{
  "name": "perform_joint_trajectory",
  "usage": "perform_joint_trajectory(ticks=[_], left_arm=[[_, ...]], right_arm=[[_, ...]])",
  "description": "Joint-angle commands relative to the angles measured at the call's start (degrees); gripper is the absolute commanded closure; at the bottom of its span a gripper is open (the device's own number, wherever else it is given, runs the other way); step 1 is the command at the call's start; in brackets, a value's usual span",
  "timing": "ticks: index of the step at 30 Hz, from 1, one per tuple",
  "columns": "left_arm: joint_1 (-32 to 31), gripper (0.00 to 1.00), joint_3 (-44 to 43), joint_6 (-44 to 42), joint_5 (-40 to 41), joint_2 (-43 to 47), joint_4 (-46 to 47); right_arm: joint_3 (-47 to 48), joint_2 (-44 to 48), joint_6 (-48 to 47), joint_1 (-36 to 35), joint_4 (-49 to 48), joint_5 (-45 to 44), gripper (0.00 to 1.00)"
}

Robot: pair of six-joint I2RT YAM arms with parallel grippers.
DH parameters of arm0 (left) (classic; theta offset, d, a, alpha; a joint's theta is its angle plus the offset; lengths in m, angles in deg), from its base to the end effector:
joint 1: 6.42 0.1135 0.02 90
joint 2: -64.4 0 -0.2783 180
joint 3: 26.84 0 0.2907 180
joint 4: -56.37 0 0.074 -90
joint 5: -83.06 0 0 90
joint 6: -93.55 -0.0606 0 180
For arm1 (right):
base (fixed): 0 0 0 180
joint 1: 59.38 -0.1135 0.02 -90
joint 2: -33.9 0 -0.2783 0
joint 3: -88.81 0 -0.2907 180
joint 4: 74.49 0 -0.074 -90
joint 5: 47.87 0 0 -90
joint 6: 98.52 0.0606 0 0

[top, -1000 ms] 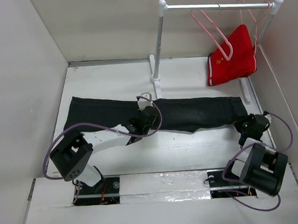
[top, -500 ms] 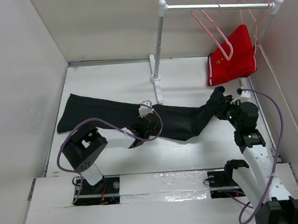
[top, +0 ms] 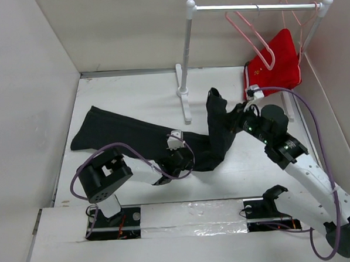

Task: Place the trousers on the hanger
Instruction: Fold the trousers at the center of the board.

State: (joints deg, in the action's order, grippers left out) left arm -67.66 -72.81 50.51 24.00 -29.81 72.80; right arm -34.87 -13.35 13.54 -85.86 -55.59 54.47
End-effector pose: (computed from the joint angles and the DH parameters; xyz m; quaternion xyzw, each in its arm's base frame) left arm 0.1914 -0.2840 0.1078 -0.0240 0.8517 -0.2430 0.4636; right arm 0.2175 0.1228 0.3409 -0.0985 0.7574 0.3381 0.5498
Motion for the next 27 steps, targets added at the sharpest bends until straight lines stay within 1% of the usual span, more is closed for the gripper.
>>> perform_joint_trajectory(ticks=[1,3,5,6,7,9,10,12,14,16,18,20,21,22,23,24,25,27], left_arm=[[-3.3,1.00,-1.4,2.1,-2.9,-4.3,-4.1],[-5.2,1.00,-4.1,1.4,-3.2,-6.3,-3.1],[-6.1,1.00,-6.9,-0.6,-5.0,-8.3,-2.8],[-6.8,1.00,-9.9,-2.6,-6.4,-10.5,-2.2],[-6.8,1.00,-11.4,-2.7,-7.1,-11.8,-1.8],[-7.4,1.00,-16.4,-5.2,-8.2,-15.2,-1.4],[-7.4,1.00,-18.0,-5.9,-10.1,-16.2,-1.4],[-7.4,1.00,-22.7,-7.7,-12.4,-18.5,-0.6],[-7.4,1.00,-25.5,-8.5,-15.9,-19.9,1.5],[-7.4,1.00,-30.9,-8.7,-18.3,-22.0,1.6],[-7.4,1.00,-33.9,-8.9,-18.3,-22.2,0.3],[-6.9,1.00,-33.2,-10.0,-17.5,-21.0,1.1],[-6.4,0.99,-31.1,-9.9,-16.9,-19.1,1.0],[-5.7,0.91,-29.6,-9.3,-16.4,-17.8,1.2],[-5.0,0.87,-27.7,-9.0,-16.4,-16.1,1.3],[-3.4,0.84,-23.1,-8.5,-16.2,-12.5,1.6],[-2.5,0.81,-20.8,-8.1,-15.8,-10.7,2.2],[-0.3,0.81,-15.7,-7.2,-16.4,-7.1,3.8]], right_arm=[[8.6,-1.4,1.7,-0.9,-9.6,-2.1,1.00],[11.3,-3.2,1.1,0.5,-10.3,-1.2,1.00],[15.3,-3.9,0.7,1.3,-10.0,-2.0,1.00],[17.7,-3.9,0.0,2.5,-9.7,-2.1,1.00],[17.7,-4.0,-0.5,3.2,-9.7,-2.1,1.00],[21.4,-4.5,-1.8,4.6,-8.0,-1.7,1.00],[22.6,-4.4,-2.1,6.2,-7.3,-1.4,1.00],[24.8,-4.0,-3.1,7.3,-7.2,-1.2,1.00],[26.4,-4.4,-4.0,9.2,-4.7,-1.2,1.00],[28.2,-5.0,-4.4,10.4,-3.6,-0.2,1.00],[27.7,-4.9,-4.2,10.9,-4.3,1.1,1.00],[27.3,-5.1,-4.7,11.5,-3.8,0.7,1.00],[27.4,-5.0,-5.4,11.5,-3.6,0.8,1.00],[27.5,-4.9,-5.7,11.5,-3.4,1.0,1.00],[27.8,-4.6,-6.0,11.5,-3.2,0.6,1.00],[28.1,-4.5,-6.3,11.5,-3.0,0.2,1.00],[28.4,-4.6,-6.4,11.5,-3.1,0.1,1.00],[29.4,-5.5,-6.5,11.5,-3.4,1.6,1.00]])
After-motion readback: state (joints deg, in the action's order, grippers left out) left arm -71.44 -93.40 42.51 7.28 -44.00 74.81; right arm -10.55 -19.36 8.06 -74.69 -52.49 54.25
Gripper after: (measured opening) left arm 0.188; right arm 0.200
